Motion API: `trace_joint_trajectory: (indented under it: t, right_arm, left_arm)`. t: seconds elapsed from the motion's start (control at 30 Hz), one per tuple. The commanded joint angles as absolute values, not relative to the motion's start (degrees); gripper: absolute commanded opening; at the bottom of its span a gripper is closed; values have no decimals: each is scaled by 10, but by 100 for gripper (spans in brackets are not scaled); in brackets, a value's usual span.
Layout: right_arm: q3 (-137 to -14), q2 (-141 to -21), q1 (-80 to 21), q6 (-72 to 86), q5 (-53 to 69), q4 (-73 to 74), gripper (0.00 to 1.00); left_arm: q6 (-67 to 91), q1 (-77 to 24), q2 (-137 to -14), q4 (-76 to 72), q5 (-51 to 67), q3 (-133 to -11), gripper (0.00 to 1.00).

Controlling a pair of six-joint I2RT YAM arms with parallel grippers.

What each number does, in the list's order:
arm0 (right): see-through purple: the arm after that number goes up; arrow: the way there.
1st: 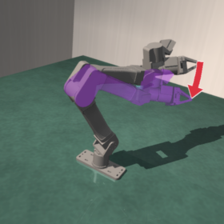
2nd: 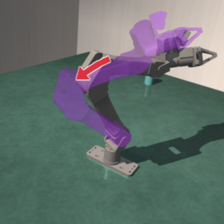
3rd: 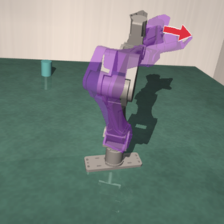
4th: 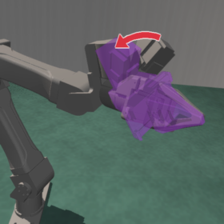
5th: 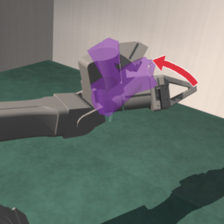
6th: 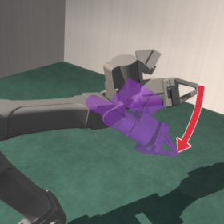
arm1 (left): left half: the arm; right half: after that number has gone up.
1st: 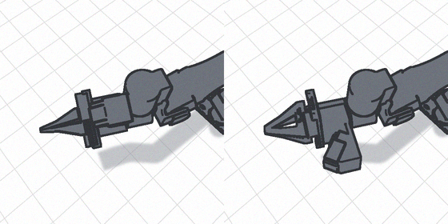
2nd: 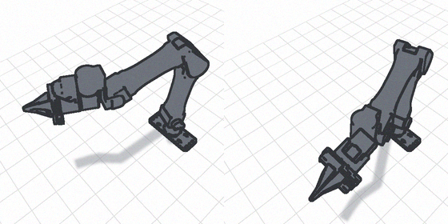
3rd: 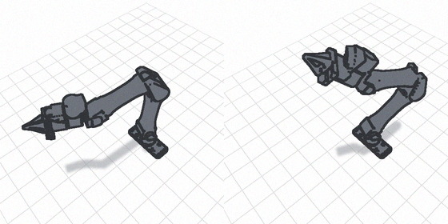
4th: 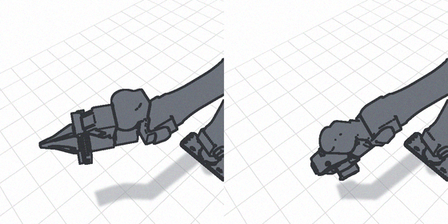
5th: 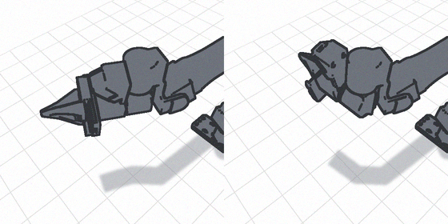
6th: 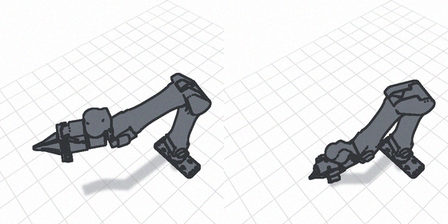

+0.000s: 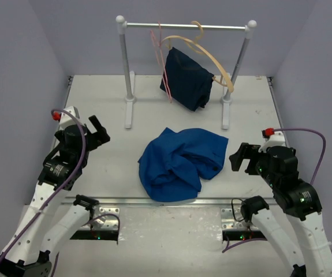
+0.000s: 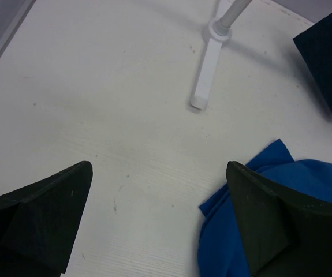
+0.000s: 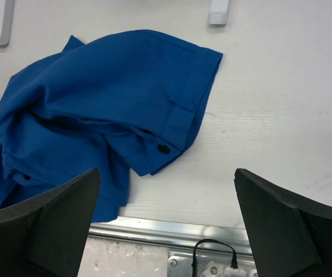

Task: Place the trousers on the hanger
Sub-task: Flatten out the trousers at the center of the board.

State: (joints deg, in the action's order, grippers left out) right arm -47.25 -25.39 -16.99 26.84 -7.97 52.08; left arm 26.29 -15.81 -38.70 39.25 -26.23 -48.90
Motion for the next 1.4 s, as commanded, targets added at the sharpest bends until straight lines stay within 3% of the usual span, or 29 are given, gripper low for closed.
trace_joint_trajectory:
  t: [0.0, 0.1, 0.33, 0.5, 0.63, 0.77, 0.83, 0.87, 0.9, 0.93, 1.17, 1.37]
  right_arm:
    - [-469, -250, -171, 273, -93, 487, 99]
    - [-465, -251, -171, 273, -73, 475, 99]
    - [-405, -282, -171, 271, 150, 319, 99]
    - [-414, -509, -195, 294, 271, 218, 99]
    - [-523, -706, -349, 213, 54, 242, 99]
    - [-602, -896, -397, 176, -40, 240, 97]
    - [-615, -937, -412, 167, -43, 231, 62]
    - [-613, -939, -419, 169, -53, 223, 38]
    - [-608, -934, -426, 173, -67, 212, 7]
    - [-607, -933, -427, 174, -70, 209, 0]
    - [-554, -717, -421, 212, -292, 257, 0]
    - [-503, -554, -330, 268, -334, 370, 1]
  left_arm:
    - [285, -161, -388, 397, -290, -498, 100]
    - [325, -161, -391, 416, -291, -505, 100]
    - [407, -161, -386, 418, -172, -464, 100]
    - [453, -162, -417, 356, -30, -378, 100]
    - [470, -162, -422, 349, -10, -355, 100]
    - [482, -164, -398, 341, 8, -332, 100]
    - [483, -164, -396, 335, 28, -324, 100]
    - [480, -164, -396, 335, 31, -321, 100]
    - [476, -164, -396, 336, 33, -317, 100]
    - [473, -164, -396, 335, 33, -316, 100]
    - [463, -174, -429, 263, 74, -268, 100]
    - [512, -275, -532, 163, 32, -244, 100]
